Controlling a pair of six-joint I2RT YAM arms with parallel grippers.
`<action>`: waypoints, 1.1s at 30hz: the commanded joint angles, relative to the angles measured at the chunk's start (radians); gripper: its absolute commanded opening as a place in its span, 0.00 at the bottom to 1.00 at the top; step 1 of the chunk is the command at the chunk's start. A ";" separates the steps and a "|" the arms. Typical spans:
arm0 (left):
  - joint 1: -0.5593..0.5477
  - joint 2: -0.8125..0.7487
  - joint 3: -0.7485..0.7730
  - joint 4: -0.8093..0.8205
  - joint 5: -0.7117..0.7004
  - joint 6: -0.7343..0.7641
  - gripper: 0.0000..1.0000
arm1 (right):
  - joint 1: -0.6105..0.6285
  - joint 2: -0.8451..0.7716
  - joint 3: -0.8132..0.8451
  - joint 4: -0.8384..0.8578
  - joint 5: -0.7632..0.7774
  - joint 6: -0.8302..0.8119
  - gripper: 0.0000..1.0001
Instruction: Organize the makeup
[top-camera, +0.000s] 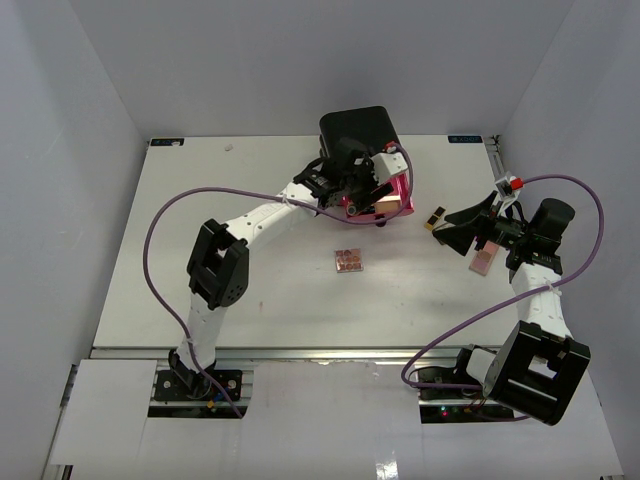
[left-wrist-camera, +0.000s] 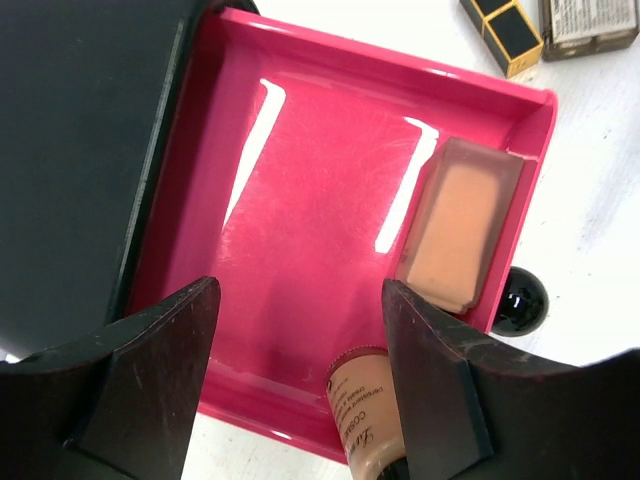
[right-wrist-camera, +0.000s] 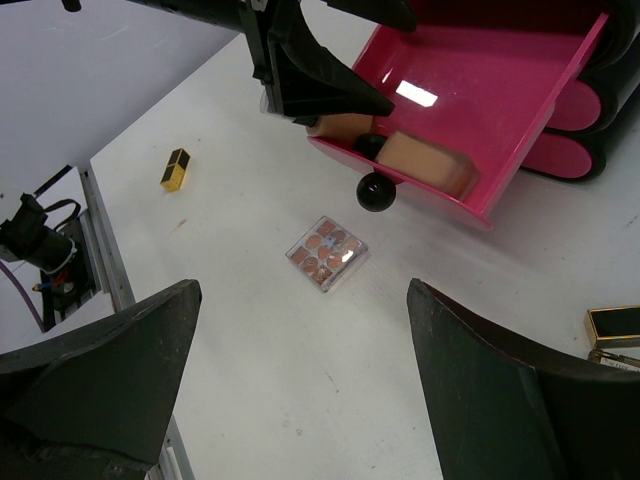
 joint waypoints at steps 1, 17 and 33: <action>0.005 -0.133 0.046 0.058 0.019 -0.050 0.78 | -0.007 -0.004 0.002 0.025 -0.026 -0.001 0.90; 0.004 -0.440 -0.309 0.050 -0.055 -0.169 0.33 | -0.012 -0.004 0.000 0.026 -0.028 0.000 0.90; 0.005 -0.358 -0.297 0.006 0.047 -0.216 0.17 | -0.013 0.005 -0.001 0.026 -0.026 0.001 0.90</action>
